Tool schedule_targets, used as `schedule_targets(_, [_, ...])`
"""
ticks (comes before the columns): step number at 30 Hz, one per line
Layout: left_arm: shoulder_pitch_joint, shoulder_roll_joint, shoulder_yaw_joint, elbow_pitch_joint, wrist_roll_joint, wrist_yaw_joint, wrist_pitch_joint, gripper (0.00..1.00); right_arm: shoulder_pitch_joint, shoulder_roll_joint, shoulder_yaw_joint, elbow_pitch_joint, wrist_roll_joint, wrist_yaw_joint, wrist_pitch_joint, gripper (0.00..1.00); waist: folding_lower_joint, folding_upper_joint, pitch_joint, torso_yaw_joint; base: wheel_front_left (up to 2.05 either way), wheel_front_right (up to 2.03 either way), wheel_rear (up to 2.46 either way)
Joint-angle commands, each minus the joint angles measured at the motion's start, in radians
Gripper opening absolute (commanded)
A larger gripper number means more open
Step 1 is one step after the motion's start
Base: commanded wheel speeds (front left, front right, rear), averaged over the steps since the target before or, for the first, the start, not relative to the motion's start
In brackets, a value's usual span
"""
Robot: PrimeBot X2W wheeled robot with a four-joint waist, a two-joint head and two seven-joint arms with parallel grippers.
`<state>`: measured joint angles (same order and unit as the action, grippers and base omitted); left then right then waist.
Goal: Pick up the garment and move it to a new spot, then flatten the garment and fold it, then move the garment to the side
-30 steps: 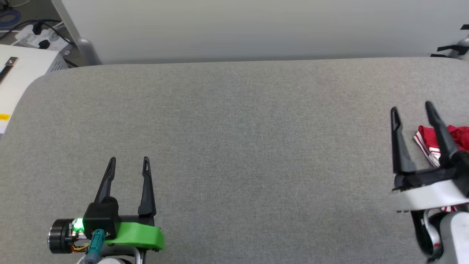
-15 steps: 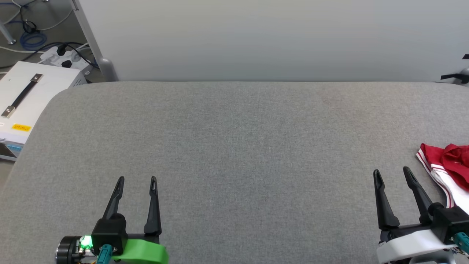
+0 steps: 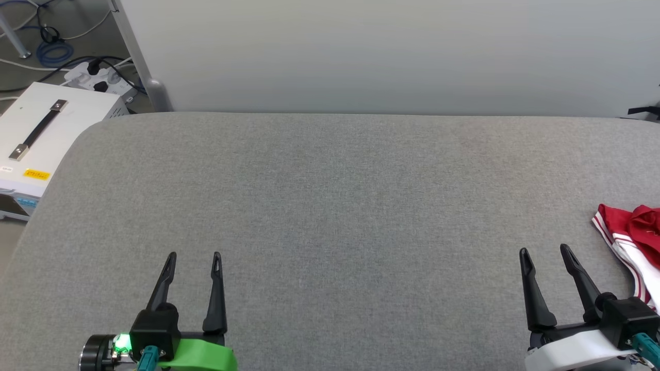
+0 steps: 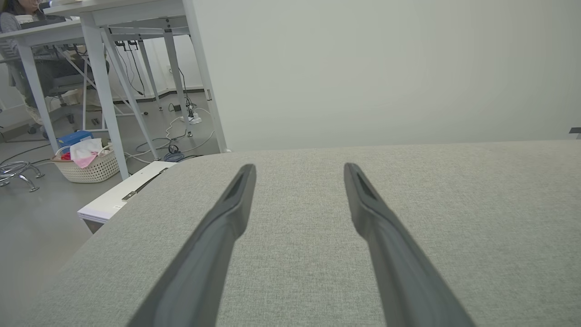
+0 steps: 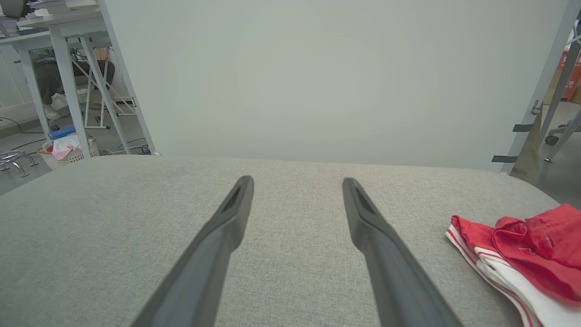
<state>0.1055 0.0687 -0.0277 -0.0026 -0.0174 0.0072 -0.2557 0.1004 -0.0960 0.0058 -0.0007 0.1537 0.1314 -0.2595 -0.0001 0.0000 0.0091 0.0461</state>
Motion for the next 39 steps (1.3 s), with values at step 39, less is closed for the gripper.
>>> schedule_targets(39, [-0.029,-0.005,0.007,0.0,0.005,-0.002,0.07,0.0,-0.027,0.012,-0.002,0.0,-0.042,0.0,0.07,0.0,0.0001,0.0,-0.002,-0.012,0.0,0.0,0.0])
